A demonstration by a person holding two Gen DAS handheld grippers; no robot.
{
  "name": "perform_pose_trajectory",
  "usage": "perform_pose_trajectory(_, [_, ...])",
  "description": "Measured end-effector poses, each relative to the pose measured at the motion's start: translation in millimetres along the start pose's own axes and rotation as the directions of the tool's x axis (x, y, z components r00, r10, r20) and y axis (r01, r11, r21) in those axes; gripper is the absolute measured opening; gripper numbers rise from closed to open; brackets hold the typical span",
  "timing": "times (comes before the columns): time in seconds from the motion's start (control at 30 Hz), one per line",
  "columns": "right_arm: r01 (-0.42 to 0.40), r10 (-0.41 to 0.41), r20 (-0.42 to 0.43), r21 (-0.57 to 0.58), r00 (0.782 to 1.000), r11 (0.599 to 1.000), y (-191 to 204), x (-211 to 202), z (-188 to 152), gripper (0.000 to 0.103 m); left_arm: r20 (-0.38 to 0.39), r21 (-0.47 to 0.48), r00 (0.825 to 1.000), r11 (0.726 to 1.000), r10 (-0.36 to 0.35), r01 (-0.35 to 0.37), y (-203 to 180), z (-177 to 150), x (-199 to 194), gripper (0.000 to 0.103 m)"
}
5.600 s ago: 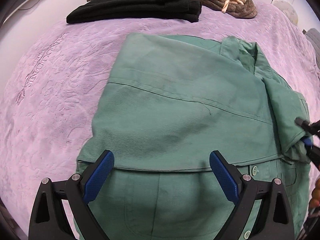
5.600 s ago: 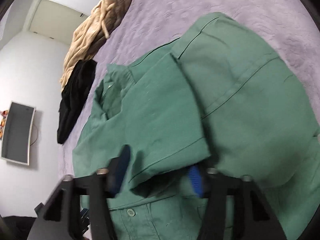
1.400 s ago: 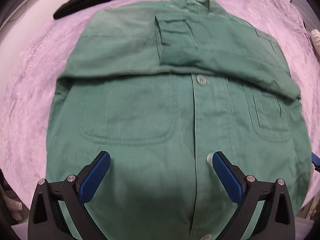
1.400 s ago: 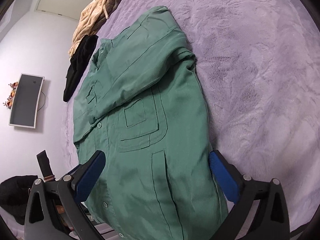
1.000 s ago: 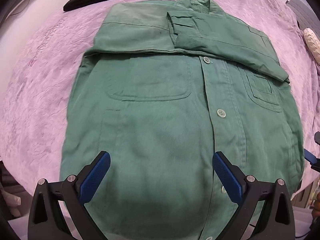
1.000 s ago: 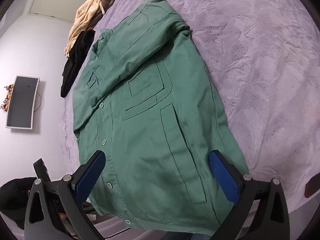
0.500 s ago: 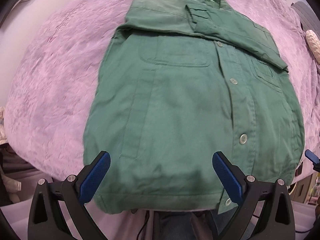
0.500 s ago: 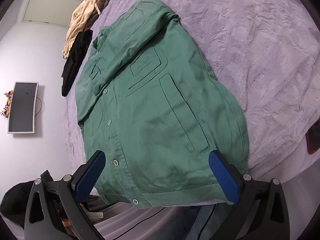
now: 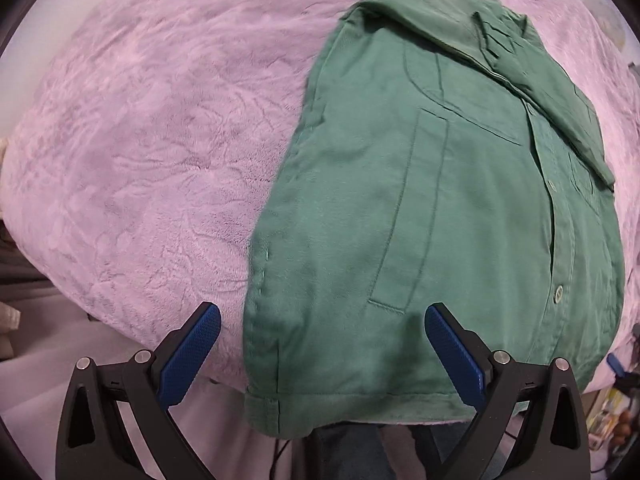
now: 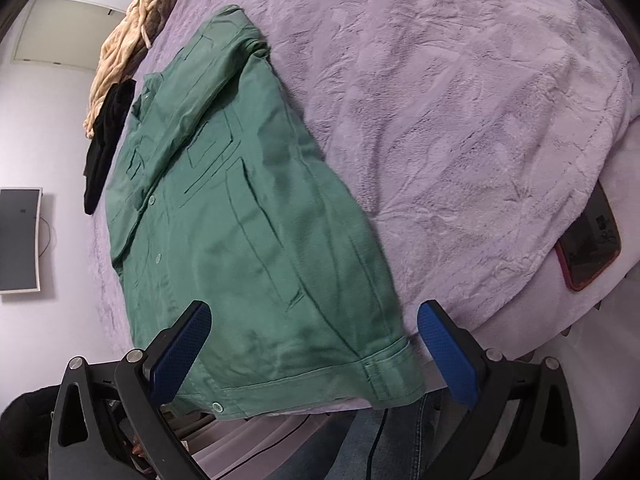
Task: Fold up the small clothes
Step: 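Grasp the jacket hem corner with the right gripper and lift it toward the collar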
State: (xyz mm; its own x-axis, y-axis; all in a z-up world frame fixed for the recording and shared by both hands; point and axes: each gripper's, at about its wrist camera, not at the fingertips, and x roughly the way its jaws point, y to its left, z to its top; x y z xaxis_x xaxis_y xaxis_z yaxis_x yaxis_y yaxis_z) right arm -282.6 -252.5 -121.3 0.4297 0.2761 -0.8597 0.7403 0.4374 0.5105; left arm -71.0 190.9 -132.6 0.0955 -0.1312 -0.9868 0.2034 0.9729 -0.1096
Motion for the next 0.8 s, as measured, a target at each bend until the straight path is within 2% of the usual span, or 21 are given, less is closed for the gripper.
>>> perform_pose_trajectory(0.13, [-0.008,0.008,-0.037,0.005,0.999,1.0,-8,16,4,0.103,-0.025,0.018,0.998,0.998,-0.059,0.06,-2,6,10,0.102])
perform_pose_trajectory(0.3, [-0.073,0.077,-0.119,0.041,0.99,0.997,-18,36,-8,0.103,-0.03,0.109,0.998,0.993,-0.046,0.049,-15,3,18,0.102])
perform_pose_trajectory(0.43, [-0.062,0.073,-0.168,0.067,0.983,0.996,-27,52,-24,0.103,-0.062,0.133,0.996,0.988,-0.071,0.078,-16,-4,24,0.102])
perform_pose_trajectory(0.5, [-0.092,0.103,-0.158,0.078,0.982,0.993,-27,52,-29,0.103,-0.072,0.151,0.995,0.985,-0.076,0.086,-17,-7,24,0.102])
perform_pose_trajectory(0.57, [-0.171,0.184,-0.144,0.095,0.972,0.981,-23,46,-31,0.103,-0.085,0.162,0.993,0.982,-0.081,0.094,-18,-20,26,0.102])
perform_pose_trajectory(0.6, [-0.224,0.237,-0.136,0.105,0.962,0.969,-21,42,-32,0.103,-0.089,0.168,0.993,0.981,-0.083,0.097,-20,-22,26,0.102])
perform_pose_trajectory(0.63, [-0.297,0.31,-0.123,0.116,0.943,0.948,-18,36,-34,0.103,-0.091,0.175,0.992,0.979,-0.086,0.101,-21,-25,26,0.102])
perform_pose_trajectory(0.73, [-0.479,0.494,-0.088,0.145,0.865,0.866,-10,23,-36,0.103,-0.094,0.177,0.991,0.978,-0.094,0.11,-21,-35,26,0.102])
perform_pose_trajectory(0.8, [-0.553,0.569,-0.082,0.163,0.818,0.817,-7,23,-37,0.103,-0.098,0.169,0.99,0.979,-0.098,0.114,-22,-39,28,0.102])
